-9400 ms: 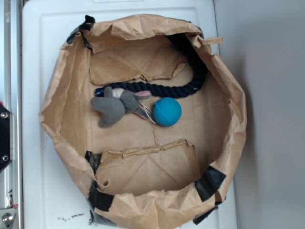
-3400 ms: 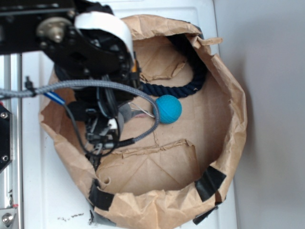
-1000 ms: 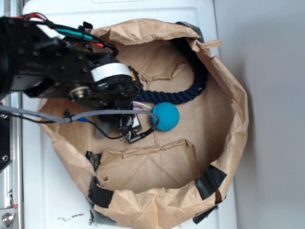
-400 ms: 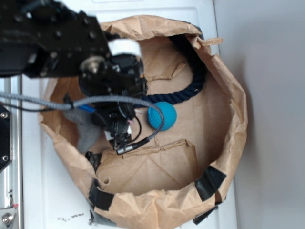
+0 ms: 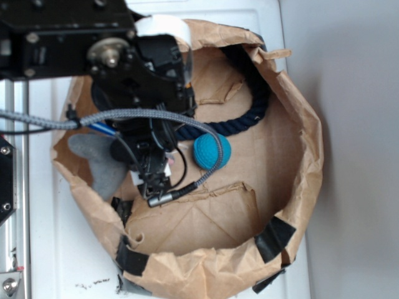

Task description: Grab the gray animal.

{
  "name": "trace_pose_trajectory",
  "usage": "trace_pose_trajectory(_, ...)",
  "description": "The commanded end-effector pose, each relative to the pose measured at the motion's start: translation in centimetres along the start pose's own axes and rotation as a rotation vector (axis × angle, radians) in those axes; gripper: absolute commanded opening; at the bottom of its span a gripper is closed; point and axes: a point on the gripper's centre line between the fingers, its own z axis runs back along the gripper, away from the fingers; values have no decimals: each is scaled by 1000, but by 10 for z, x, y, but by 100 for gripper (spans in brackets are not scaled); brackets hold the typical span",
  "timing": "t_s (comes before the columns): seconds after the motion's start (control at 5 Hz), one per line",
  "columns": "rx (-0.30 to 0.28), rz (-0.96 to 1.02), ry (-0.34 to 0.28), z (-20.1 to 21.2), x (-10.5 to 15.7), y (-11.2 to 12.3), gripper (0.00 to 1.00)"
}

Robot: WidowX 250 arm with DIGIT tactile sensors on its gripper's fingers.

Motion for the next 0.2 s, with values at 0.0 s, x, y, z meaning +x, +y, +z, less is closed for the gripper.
trace_pose_trajectory(0.0, -19, 4, -162, 49, 10, -8, 0)
